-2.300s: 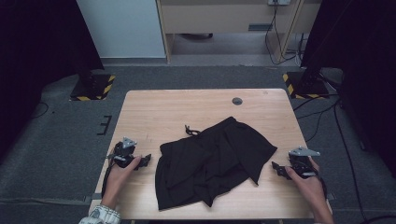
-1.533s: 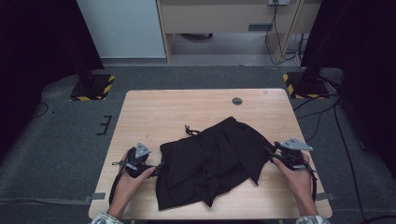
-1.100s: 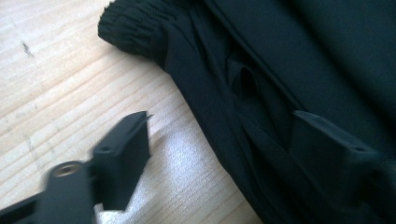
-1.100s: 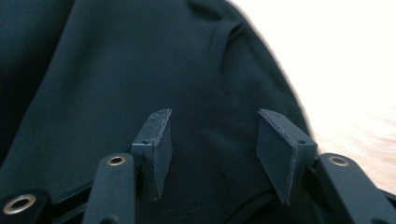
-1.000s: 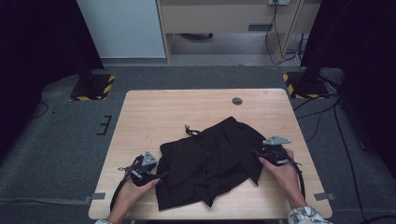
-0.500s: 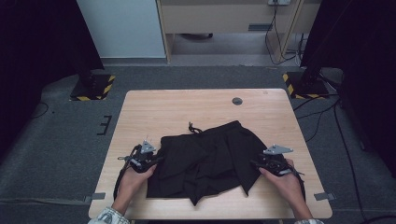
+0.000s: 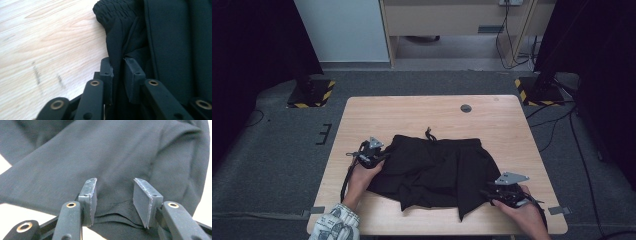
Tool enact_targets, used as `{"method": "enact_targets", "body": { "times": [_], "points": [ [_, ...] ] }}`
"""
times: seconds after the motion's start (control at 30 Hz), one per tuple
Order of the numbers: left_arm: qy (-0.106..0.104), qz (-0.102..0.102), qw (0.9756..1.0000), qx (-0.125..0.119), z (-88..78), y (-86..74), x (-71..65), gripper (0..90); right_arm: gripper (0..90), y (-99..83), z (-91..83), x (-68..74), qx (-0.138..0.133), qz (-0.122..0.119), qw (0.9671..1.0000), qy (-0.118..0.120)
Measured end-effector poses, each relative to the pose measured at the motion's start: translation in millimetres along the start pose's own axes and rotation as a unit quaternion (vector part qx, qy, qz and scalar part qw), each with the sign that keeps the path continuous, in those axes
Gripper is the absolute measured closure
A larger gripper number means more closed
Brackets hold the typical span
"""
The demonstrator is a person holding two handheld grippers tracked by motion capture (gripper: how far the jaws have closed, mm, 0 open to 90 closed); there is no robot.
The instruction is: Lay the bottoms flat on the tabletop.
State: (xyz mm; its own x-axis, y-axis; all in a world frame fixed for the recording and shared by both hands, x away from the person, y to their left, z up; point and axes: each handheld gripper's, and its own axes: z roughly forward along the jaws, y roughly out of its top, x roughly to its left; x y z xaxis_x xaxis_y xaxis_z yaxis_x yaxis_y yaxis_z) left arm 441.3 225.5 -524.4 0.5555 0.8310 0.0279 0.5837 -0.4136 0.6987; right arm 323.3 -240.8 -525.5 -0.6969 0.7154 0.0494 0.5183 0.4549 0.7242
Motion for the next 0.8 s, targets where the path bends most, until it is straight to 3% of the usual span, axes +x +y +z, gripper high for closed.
{"method": "enact_targets", "body": {
  "times": [0.03, 0.07, 0.1, 0.17, 0.2, 0.23, 0.33, 0.37, 0.4, 0.43, 0.57, 0.63, 0.67, 0.73, 0.8],
  "points": [
    [-0.003, 0.002, 1.0000, -0.001, 0.8, 0.3, -0.8, 80.7, 46.3, -0.3, -6.5, -1.9, -0.031, 0.001, 0.9995, -0.008],
    [-0.005, 0.005, 1.0000, -0.001, 1.0, 0.1, -1.5, 80.7, 46.3, -0.3, -6.5, -1.9, -0.031, 0.001, 0.9995, -0.008],
    [-0.005, 0.008, 0.9999, -0.003, 1.0, -0.5, -2.3, 81.5, 41.8, 6.3, -14.4, -12.1, -0.070, 0.027, 0.9967, -0.031],
    [-0.011, 0.002, 0.9999, -0.009, 1.7, -1.8, -0.9, 81.8, 41.6, 14.0, -15.9, -23.6, -0.081, 0.044, 0.9938, -0.063],
    [-0.011, 0.002, 0.9999, -0.009, 1.7, -1.8, -0.9, 81.8, 41.6, 14.0, -15.9, -23.6, -0.081, 0.044, 0.9938, -0.063],
    [-0.015, -0.008, 0.9997, -0.015, 2.9, -2.3, 0.4, 81.9, 45.6, 23.2, -15.3, -37.5, -0.084, 0.053, 0.9903, -0.097],
    [-0.010, -0.006, 0.9998, -0.018, 2.9, -3.2, -1.0, 82.0, 45.6, 32.6, -10.1, -50.0, -0.075, 0.065, 0.9890, -0.110],
    [-0.003, -0.001, 0.9997, -0.023, 1.2, -6.2, -4.7, 82.1, 44.7, 40.5, 0.2, -61.1, -0.069, 0.074, 0.9884, -0.113],
    [-0.003, -0.001, 0.9997, -0.023, 1.2, -6.2, -4.7, 82.1, 44.7, 40.5, 0.2, -61.1, -0.069, 0.074, 0.9884, -0.113],
    [-0.003, 0.003, 0.9997, -0.025, -0.5, -8.1, -6.6, 82.0, 45.2, 46.5, 13.9, -71.4, -0.064, 0.089, 0.9874, -0.115],
    [-0.009, 0.014, 0.9993, -0.033, -7.1, -17.2, -9.6, 81.6, 42.8, 54.8, 37.8, -85.0, -0.058, 0.106, 0.9875, -0.101],
    [-0.016, 0.008, 0.9990, -0.042, -8.8, -21.4, -7.5, 81.2, 44.5, 66.1, 58.2, -93.1, -0.035, 0.084, 0.9908, -0.099],
    [-0.016, 0.008, 0.9990, -0.042, -8.8, -21.4, -7.5, 81.1, 44.5, 66.1, 58.2, -93.1, -0.035, 0.084, 0.9908, -0.099],
    [-0.012, 0.005, 0.9989, -0.044, -10.8, -24.2, -9.1, 81.0, 51.2, 71.6, 70.3, -97.4, -0.005, 0.082, 0.9914, -0.102],
    [-0.012, 0.003, 0.9989, -0.044, -12.4, -25.4, -10.3, 81.0, 55.6, 71.2, 71.7, -97.4, -0.001, 0.080, 0.9918, -0.099]
  ]
}}
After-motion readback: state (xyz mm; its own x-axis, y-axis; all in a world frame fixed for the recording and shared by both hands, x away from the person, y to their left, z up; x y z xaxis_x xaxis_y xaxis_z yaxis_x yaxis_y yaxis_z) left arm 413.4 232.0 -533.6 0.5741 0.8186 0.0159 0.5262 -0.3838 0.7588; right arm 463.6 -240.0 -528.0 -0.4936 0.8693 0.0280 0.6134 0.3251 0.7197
